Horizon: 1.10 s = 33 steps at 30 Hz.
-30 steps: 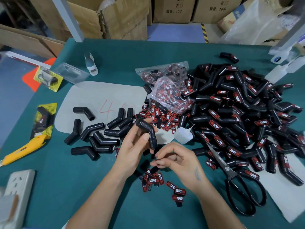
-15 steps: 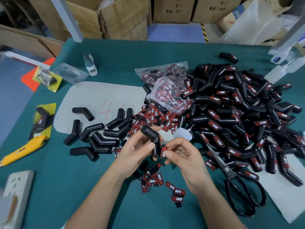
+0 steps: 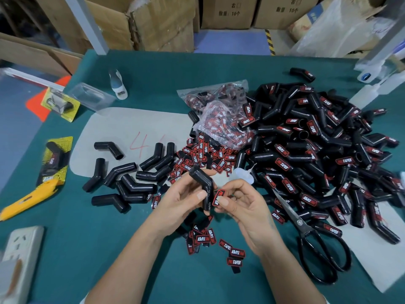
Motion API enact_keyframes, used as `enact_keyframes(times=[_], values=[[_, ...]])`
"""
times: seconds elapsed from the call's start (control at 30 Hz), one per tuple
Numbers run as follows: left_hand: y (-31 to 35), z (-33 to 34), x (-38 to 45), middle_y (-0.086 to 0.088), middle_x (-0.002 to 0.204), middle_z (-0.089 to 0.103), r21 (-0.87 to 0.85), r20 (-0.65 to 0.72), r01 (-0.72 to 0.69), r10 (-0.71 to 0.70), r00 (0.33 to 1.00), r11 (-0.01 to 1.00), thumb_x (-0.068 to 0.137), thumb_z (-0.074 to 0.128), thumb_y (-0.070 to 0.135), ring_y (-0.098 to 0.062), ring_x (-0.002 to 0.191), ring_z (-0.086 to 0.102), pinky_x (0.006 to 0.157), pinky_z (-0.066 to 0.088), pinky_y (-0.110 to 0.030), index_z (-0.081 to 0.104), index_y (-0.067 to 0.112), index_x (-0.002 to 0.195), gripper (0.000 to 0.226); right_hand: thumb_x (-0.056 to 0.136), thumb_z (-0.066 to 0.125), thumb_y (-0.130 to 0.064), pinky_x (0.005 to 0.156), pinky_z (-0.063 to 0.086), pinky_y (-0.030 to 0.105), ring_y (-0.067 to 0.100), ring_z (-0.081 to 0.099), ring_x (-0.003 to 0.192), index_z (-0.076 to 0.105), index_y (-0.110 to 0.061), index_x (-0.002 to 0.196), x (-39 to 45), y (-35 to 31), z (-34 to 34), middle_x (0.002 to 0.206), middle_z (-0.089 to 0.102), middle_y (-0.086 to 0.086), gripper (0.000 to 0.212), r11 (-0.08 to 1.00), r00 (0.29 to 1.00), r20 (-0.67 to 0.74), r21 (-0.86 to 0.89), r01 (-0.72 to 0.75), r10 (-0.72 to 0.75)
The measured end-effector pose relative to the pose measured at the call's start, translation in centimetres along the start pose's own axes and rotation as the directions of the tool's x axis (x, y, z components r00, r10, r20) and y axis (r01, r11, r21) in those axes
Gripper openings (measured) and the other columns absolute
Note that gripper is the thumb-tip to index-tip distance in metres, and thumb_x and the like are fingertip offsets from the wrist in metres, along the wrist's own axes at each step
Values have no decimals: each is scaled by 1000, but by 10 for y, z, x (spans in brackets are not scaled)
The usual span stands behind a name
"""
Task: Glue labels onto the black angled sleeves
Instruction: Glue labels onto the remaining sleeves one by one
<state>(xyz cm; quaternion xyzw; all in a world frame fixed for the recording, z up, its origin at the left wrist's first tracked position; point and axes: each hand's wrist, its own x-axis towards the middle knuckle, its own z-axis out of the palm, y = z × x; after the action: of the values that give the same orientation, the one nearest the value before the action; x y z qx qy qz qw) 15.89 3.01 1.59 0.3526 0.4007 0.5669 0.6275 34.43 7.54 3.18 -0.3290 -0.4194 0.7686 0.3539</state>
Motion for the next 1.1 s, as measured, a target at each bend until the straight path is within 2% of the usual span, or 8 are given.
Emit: enact_keyframes(times=[0.23, 0.4, 0.5, 0.7, 0.83, 0.93, 1.0, 1.1], values=[[-2, -4, 2, -11, 112, 65, 27, -101, -56, 58, 993, 998, 96, 61, 23, -23, 90, 57, 67, 47, -32, 56, 15, 126, 32, 87, 82, -19, 81, 59, 27, 16, 71, 84, 74, -26, 97, -2, -2, 1, 89, 69, -3, 15, 996, 999, -12, -81, 32, -33], [1, -4, 1, -9, 112, 66, 81, -135, -68, 78, 988, 994, 92, 66, 28, -24, 100, 54, 77, 46, -35, 60, 29, 118, 26, 89, 74, -13, 80, 59, 29, 13, 71, 87, 70, -37, 101, -4, 3, 4, 97, 74, -4, 27, 935, 978, -125, -335, 114, -164], [1, -2, 2, -11, 118, 64, 60, -92, -63, 68, 993, 996, 95, 66, 23, -23, 92, 55, 71, 49, -31, 55, 19, 124, 31, 91, 72, -20, 85, 59, 31, 13, 72, 87, 66, -46, 104, -5, 7, 5, 101, 74, -9, 30, 862, 959, -147, -486, 143, -242], [-1, -9, 1, -11, 116, 70, -57, -124, 1, -8, 992, 998, 105, 50, 12, -30, 112, 69, 90, 60, -44, 55, 7, 133, 29, 94, 76, -7, 84, 57, 22, 14, 73, 91, 66, -44, 105, -7, 0, -5, 102, 74, -10, 40, 815, 933, -186, -557, 158, -308], [0, -13, -5, -12, 119, 74, 215, -248, -47, 101, 963, 975, 99, 64, 13, -32, 117, 70, 98, 58, -36, 68, 19, 123, 25, 92, 77, -5, 79, 54, 17, 14, 71, 94, 66, -49, 102, -20, 1, -18, 101, 72, -14, 46, 732, 942, -188, -676, 81, -278], [-6, -19, -10, 9, 115, 74, 563, -267, -12, 195, 944, 827, 93, 74, 6, -11, 113, 69, 101, 49, -20, 69, 41, 111, 39, 91, 77, -3, 77, 53, 16, 14, 70, 93, 66, -48, 101, -33, 11, -23, 97, 71, -12, 47, 726, 947, -210, -687, 33, -242], [-13, -21, -10, 20, 113, 70, 768, -268, 52, 247, 931, 639, 92, 77, 6, -3, 116, 63, 101, 42, -12, 66, 49, 107, 48, 91, 78, -2, 77, 56, 23, 14, 70, 92, 67, -46, 100, -38, 15, -25, 96, 72, -10, 46, 752, 944, -241, -659, 9, -223], [-19, -20, -8, 19, 116, 64, 932, -189, 70, 312, 931, 356, 92, 79, 15, -8, 118, 52, 103, 46, -24, 71, 32, 117, 31, 90, 79, -1, 77, 59, 30, 14, 70, 88, 68, -44, 99, -38, 17, -24, 95, 73, -6, 45, 834, 942, -278, -552, 3, -187]])
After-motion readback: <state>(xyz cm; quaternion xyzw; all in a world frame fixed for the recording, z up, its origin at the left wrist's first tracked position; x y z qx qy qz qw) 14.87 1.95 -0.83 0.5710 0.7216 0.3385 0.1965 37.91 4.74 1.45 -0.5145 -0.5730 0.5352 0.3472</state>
